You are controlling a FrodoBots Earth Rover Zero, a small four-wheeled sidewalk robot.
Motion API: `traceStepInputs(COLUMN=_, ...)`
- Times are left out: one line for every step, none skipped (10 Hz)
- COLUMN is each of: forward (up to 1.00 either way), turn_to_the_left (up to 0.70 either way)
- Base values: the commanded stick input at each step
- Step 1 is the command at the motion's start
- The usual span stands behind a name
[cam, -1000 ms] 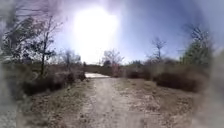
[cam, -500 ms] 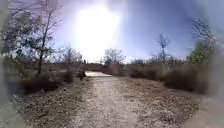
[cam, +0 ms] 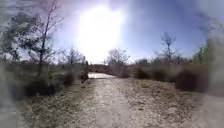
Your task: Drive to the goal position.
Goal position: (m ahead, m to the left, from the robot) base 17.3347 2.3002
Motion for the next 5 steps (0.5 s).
traceStepInputs(forward=0.70, turn_to_the_left=0.04)
traceStepInputs(forward=0.70, turn_to_the_left=0.05)
traceStepInputs(forward=0.70, turn_to_the_left=0.05)
traceStepInputs(forward=0.70, turn_to_the_left=0.05)
traceStepInputs(forward=0.70, turn_to_the_left=0.05)
